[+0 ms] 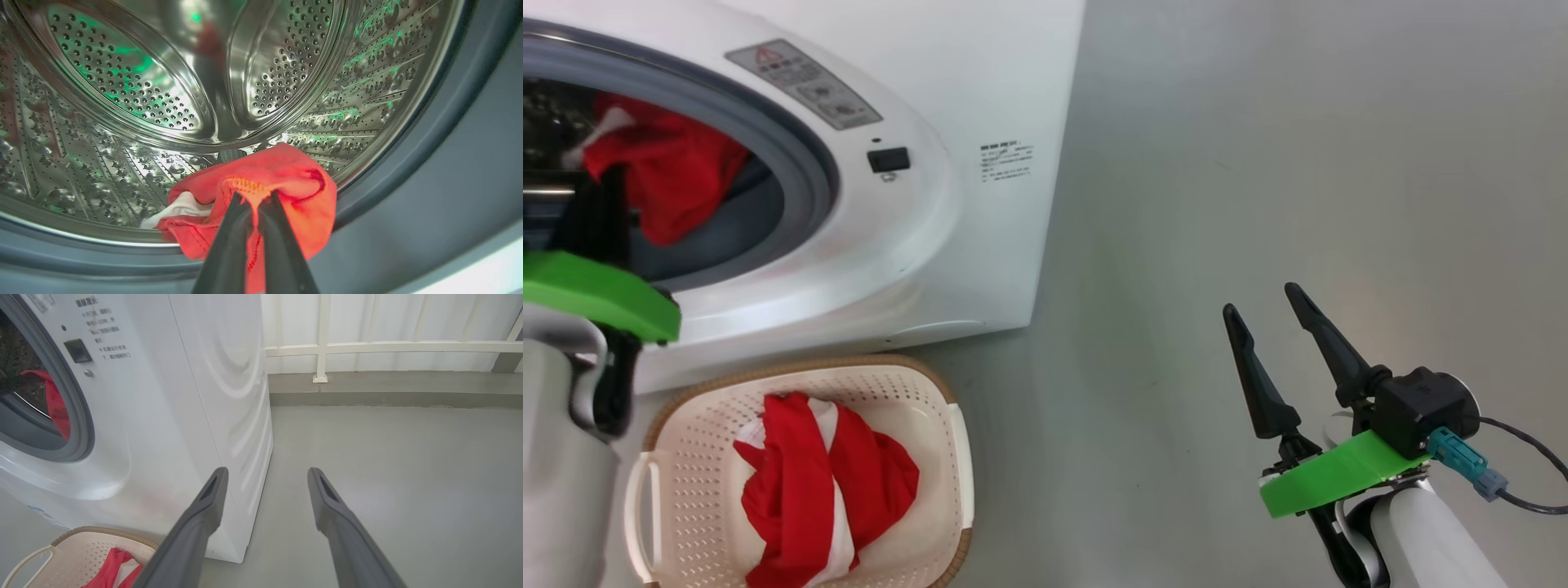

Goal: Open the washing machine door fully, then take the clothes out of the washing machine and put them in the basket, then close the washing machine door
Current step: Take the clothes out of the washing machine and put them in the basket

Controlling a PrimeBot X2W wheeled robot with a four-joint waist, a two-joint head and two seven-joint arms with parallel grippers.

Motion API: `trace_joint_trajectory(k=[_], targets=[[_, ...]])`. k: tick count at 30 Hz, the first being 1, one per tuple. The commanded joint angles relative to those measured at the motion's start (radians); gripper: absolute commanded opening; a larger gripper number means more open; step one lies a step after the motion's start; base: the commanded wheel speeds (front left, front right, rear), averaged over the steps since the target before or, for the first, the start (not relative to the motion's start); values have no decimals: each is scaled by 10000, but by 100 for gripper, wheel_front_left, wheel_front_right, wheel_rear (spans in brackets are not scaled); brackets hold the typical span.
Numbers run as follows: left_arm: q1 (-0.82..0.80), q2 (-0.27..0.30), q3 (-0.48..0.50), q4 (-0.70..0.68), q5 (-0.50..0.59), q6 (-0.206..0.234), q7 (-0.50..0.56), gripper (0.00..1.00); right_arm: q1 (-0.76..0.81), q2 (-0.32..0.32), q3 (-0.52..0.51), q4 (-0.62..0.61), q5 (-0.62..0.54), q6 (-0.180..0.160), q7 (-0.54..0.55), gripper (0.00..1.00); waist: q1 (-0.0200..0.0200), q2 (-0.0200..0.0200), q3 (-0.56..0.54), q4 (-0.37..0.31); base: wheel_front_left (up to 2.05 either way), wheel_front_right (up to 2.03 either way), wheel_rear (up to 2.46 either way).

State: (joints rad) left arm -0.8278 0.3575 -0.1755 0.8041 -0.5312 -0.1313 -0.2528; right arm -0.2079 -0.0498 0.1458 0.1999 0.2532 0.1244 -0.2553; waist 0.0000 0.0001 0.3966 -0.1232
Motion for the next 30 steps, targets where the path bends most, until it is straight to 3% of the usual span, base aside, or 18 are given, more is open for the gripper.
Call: trace_joint_trajectory(k=[1, 30], targets=[[287, 360, 521, -474, 202, 6, -89, 0, 181, -4, 166, -180, -74, 63, -65, 100, 0, -1, -185, 138, 0, 0, 0], [4245, -1063, 2965, -5405, 1444, 6, -89, 0, 798, -4, -371, -167, -289, 63, -65, 100, 0, -1, -1219, 791, 0, 0, 0]])
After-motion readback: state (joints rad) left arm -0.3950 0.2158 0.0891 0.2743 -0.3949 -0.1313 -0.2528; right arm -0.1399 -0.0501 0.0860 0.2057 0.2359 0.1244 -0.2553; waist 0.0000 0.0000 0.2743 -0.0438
